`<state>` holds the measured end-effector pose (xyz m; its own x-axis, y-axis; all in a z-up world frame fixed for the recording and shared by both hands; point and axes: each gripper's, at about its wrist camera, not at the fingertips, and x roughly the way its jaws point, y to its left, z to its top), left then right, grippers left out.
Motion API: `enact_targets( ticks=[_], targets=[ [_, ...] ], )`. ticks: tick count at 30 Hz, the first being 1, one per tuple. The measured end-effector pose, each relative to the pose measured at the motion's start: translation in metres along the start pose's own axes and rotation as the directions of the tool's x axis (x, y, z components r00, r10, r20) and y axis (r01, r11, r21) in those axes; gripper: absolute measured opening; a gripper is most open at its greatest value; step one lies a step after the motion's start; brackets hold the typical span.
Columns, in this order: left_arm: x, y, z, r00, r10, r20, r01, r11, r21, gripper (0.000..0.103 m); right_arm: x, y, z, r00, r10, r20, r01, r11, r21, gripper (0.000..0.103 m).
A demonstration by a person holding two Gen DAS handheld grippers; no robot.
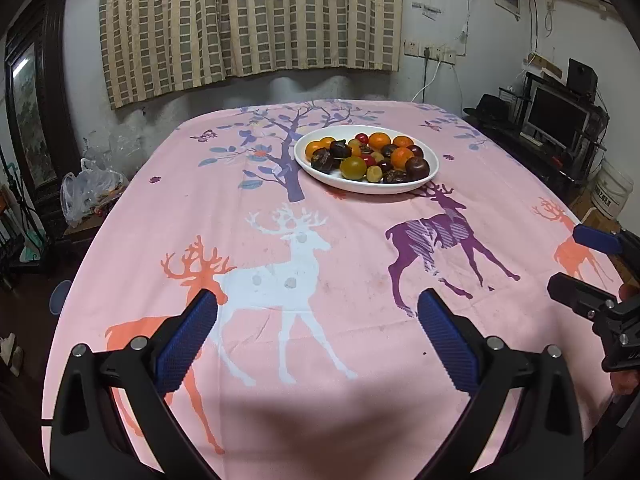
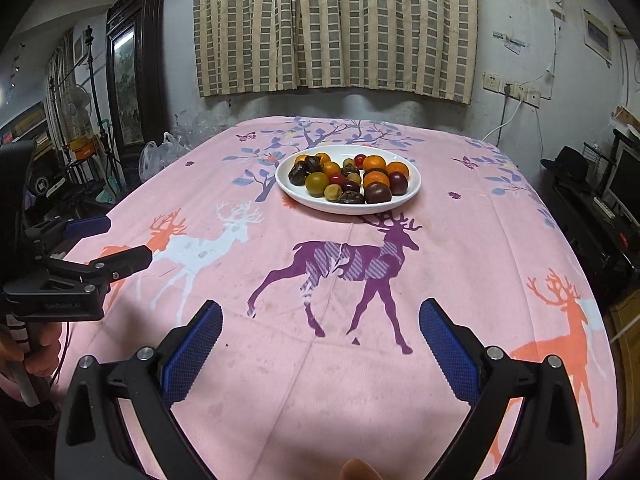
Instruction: Organize fruits
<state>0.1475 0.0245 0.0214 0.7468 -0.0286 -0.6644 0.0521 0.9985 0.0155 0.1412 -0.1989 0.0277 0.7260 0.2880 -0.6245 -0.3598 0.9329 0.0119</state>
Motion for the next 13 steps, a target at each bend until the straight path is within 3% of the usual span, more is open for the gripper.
enact_targets(
  ticks=[5, 13],
  targets=[
    [-0.0083, 0.0023, -0.0013, 1.000, -0.025, 0.018, 0.026, 0.999, -0.033, 0.098, -0.0045, -0.0002, -0.0013, 1.000, -0.001, 0.010, 0.001, 1.000, 0.006, 0.099],
    [-0.0060, 0.0045, -0.0018, 1.000, -0.003, 0.008, 0.003, 0.999, -0.047, 0.098, -0.0050, -0.0017, -0.0018, 1.000, -0.003, 0.007, 0.003, 1.000, 0.010, 0.099]
  ],
)
